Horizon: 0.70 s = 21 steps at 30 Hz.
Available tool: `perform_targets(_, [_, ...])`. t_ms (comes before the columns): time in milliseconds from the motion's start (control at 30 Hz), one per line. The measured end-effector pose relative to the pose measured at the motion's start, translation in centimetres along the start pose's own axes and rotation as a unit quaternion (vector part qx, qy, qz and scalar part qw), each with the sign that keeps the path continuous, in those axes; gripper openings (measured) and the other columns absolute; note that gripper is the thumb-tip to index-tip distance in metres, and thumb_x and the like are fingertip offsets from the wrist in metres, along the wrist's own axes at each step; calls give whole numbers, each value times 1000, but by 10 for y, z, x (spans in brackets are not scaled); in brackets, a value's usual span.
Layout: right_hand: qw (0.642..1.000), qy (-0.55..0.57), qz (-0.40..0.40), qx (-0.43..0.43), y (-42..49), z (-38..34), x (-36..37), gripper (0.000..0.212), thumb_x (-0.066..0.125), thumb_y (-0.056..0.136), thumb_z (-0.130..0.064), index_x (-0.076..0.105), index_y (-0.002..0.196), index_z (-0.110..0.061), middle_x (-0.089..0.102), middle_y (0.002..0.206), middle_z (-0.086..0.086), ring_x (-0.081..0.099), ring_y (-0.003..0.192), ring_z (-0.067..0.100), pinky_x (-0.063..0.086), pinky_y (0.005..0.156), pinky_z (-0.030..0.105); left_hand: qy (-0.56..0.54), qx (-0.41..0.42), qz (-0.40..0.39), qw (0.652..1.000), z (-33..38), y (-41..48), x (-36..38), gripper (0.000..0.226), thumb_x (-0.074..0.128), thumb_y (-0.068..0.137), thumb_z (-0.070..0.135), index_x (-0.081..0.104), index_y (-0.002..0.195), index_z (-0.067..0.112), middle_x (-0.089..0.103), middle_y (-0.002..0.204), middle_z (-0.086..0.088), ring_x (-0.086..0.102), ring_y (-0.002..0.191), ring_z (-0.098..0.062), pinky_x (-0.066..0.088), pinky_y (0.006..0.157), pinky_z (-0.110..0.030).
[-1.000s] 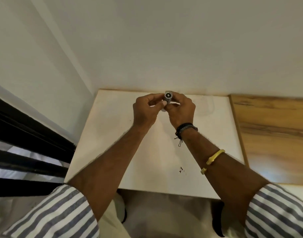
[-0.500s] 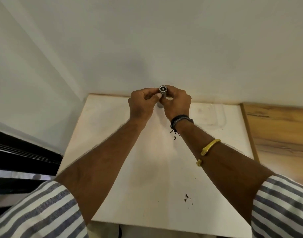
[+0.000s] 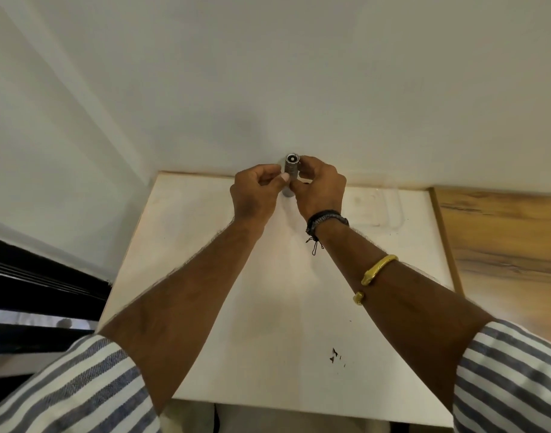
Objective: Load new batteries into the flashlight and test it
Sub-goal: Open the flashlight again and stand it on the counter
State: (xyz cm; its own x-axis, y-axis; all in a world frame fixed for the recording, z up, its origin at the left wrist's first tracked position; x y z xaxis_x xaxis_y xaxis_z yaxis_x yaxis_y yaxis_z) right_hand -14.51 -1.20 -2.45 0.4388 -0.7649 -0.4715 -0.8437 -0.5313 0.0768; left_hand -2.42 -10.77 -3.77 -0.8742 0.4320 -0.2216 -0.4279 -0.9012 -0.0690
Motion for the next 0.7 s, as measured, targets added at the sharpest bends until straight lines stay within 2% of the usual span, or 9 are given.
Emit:
perform_targets(133, [999, 21, 20, 20, -17, -4, -27, 41, 80, 82, -7, 70, 122, -10, 75, 111, 4, 70, 98, 17, 57, 95, 33, -8, 5, 41, 999, 9, -25, -10, 27, 77, 85, 22, 74, 110, 10, 77, 97, -2, 74, 89, -16, 62, 86, -40])
perform_targets(233, [998, 50, 40, 24, -38, -8, -55, 32, 79, 83, -6, 73, 114, -10, 76, 103, 3, 71, 92, 16, 59, 92, 35, -34, 10, 48, 998, 16, -53, -12, 16, 76, 86, 20, 75, 101, 15, 77, 88, 1, 74, 77, -13, 64, 77, -40])
perform_targets(333, [993, 89, 55, 51, -62, -2, -85, 22, 79, 84, -8, 75, 105, -13, 77, 93, 3, 74, 87, 20, 63, 84, 40, -45, 15, 34, 998, 21, -85, -7, 13, 74, 87, 17, 75, 100, 14, 76, 86, 2, 74, 75, -14, 64, 72, -36])
perform_targets(400, [991, 103, 60, 63, -80, 5, -107, 16, 78, 84, -7, 76, 99, -13, 76, 85, 3, 75, 81, 19, 65, 78, 41, -50, 10, 6, 999, 23, -107, 2, 15, 72, 88, 16, 75, 102, 11, 76, 87, -1, 75, 77, -15, 64, 70, -33])
perform_targets(500, [985, 126, 69, 94, -108, 24, -142, 14, 78, 83, -6, 76, 92, -16, 74, 75, -3, 74, 71, 12, 66, 67, 35, -23, 2, -53, 998, 24, -138, 25, 17, 71, 89, 17, 76, 104, 9, 77, 89, -4, 75, 79, -16, 64, 72, -34])
perform_targets(600, [976, 148, 75, 138, -135, 52, -174, 18, 79, 81, -4, 75, 86, -21, 73, 71, -4, 73, 70, 13, 64, 64, 31, 25, -9, -116, 993, 21, -168, 54, 21, 75, 87, 20, 76, 105, 10, 77, 90, -6, 74, 79, -16, 64, 76, -37])
perform_targets(700, [967, 151, 94, 182, -159, 82, -200, 22, 79, 81, 0, 74, 81, -21, 72, 68, -3, 72, 65, 14, 64, 63, 31, 105, -7, -180, 978, 16, -190, 84, 29, 79, 84, 24, 75, 109, 10, 77, 101, -8, 73, 89, -20, 61, 87, -38])
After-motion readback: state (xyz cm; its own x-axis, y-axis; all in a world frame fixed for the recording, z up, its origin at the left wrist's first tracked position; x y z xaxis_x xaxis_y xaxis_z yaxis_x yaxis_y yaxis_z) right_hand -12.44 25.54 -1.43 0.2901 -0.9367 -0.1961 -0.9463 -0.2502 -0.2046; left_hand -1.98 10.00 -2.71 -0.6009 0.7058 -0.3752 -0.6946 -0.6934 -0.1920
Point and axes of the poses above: each hand's wrist, its own y-axis towards the middle knuckle, its own x-axis out of the palm, z = x × y, the point moved 8 cm from there along y, towards the middle knuckle
